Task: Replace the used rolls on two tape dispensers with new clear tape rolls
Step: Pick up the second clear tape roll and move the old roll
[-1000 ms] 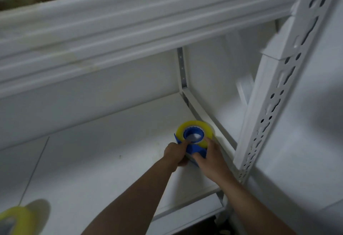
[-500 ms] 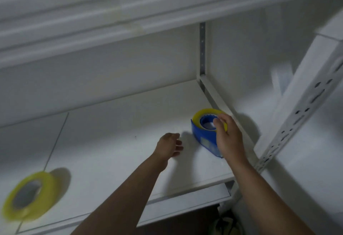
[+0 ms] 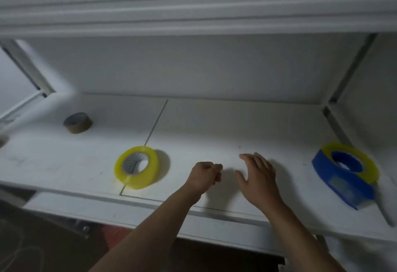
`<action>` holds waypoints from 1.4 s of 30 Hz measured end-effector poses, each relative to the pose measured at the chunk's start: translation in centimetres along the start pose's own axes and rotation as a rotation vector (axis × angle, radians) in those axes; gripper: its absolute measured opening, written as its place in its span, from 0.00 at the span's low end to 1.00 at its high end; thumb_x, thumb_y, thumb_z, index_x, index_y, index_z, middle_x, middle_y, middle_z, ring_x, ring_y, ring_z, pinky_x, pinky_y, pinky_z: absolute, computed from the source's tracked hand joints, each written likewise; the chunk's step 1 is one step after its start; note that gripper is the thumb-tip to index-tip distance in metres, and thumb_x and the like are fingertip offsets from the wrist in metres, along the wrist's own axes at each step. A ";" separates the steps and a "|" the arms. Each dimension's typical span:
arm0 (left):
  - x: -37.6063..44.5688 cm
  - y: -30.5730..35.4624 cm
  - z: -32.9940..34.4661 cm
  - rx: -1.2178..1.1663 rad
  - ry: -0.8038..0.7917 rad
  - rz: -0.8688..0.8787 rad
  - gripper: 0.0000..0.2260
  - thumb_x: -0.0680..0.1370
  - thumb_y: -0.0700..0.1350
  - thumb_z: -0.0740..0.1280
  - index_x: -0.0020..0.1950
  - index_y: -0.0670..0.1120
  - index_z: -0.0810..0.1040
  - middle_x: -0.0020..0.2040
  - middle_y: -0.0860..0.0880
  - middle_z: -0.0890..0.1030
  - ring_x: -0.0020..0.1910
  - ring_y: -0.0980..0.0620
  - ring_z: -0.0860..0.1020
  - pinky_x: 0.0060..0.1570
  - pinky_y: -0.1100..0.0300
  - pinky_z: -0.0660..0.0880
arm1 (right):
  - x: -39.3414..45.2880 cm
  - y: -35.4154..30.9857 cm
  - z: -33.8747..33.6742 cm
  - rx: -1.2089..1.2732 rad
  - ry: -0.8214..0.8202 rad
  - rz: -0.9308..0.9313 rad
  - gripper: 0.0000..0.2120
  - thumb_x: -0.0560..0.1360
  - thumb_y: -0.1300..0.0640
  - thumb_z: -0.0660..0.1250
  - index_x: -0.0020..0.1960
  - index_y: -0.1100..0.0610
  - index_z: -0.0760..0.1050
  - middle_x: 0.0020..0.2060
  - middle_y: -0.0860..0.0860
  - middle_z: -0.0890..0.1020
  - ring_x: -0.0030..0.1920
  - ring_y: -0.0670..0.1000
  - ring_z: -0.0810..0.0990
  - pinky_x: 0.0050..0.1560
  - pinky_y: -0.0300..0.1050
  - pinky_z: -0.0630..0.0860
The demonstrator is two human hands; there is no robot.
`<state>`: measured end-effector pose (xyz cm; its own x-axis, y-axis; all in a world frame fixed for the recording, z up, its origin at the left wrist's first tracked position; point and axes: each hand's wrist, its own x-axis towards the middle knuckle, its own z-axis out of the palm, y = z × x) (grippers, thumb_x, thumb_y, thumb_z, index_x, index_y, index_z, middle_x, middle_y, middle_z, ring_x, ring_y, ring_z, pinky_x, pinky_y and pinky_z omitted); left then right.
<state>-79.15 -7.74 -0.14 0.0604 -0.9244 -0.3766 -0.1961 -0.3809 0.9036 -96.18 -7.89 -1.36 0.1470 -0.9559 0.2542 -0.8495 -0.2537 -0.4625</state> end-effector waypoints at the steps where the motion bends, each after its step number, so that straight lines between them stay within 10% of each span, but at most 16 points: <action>1: -0.3 -0.7 -1.8 -0.002 0.020 0.005 0.12 0.77 0.47 0.66 0.36 0.43 0.76 0.35 0.47 0.81 0.38 0.50 0.78 0.45 0.56 0.74 | -0.2 -1.6 0.9 -0.012 -0.043 -0.004 0.20 0.76 0.52 0.65 0.66 0.56 0.71 0.65 0.53 0.75 0.70 0.58 0.66 0.68 0.58 0.61; 14: -5.4 -8.3 -23.0 -0.121 0.217 0.077 0.08 0.74 0.44 0.61 0.36 0.45 0.75 0.36 0.49 0.79 0.36 0.51 0.78 0.40 0.58 0.73 | -1.3 -22.4 12.6 -0.043 -0.184 -0.217 0.27 0.66 0.48 0.65 0.64 0.56 0.71 0.63 0.55 0.75 0.66 0.59 0.71 0.60 0.59 0.71; 26: -4.4 -13.8 -30.7 -0.159 0.327 0.025 0.07 0.74 0.46 0.61 0.38 0.47 0.75 0.34 0.51 0.79 0.37 0.50 0.78 0.43 0.52 0.74 | 1.6 -28.5 18.2 -0.264 -0.260 -0.208 0.31 0.72 0.45 0.63 0.71 0.56 0.61 0.60 0.54 0.78 0.65 0.55 0.71 0.71 0.56 0.52; 34: -1.8 -12.6 -35.5 0.076 0.295 -0.040 0.10 0.78 0.48 0.60 0.47 0.44 0.77 0.39 0.50 0.79 0.38 0.52 0.75 0.38 0.59 0.71 | 4.8 -30.3 20.0 -0.266 -0.287 -0.140 0.25 0.73 0.44 0.60 0.61 0.57 0.55 0.45 0.52 0.82 0.44 0.57 0.81 0.34 0.46 0.69; 42: 1.3 -10.2 -39.5 0.115 0.383 -0.003 0.06 0.77 0.46 0.61 0.47 0.47 0.77 0.41 0.52 0.79 0.44 0.48 0.79 0.46 0.56 0.75 | 9.5 -34.2 22.1 -0.146 -0.262 -0.226 0.28 0.73 0.50 0.61 0.68 0.54 0.54 0.47 0.53 0.80 0.43 0.58 0.80 0.37 0.49 0.77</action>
<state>-38.41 -5.88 -1.75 0.4173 -0.8719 -0.2563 -0.3023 -0.3992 0.8656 -54.50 -11.58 -1.87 0.4481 -0.8882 0.1016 -0.8410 -0.4573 -0.2890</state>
